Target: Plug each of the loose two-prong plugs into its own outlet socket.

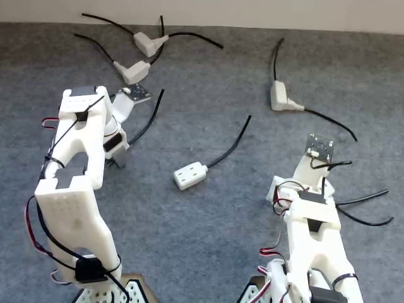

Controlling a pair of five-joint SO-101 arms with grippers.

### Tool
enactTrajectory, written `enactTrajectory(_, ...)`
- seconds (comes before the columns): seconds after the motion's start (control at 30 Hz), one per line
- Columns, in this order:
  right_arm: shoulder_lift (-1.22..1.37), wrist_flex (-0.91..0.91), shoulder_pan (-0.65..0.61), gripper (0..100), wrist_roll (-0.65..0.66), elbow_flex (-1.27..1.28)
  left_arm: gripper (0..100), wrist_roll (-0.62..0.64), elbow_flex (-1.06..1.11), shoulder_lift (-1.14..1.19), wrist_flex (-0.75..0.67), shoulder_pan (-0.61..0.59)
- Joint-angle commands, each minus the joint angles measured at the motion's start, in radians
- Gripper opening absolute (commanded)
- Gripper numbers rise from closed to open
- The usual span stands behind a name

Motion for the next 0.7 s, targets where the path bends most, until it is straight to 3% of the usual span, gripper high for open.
enactTrajectory(0.0, -0.019, -0.021, 0.004, 0.9, -0.011, -0.004, 20, 0.044, -0.035, -0.007, 0.008, 0.008)
enactTrajectory(0.67, -0.019, -0.021, 0.004, 0.9, -0.011, -0.004, 20, 0.049, -0.035, 0.033, -0.041, 0.025)
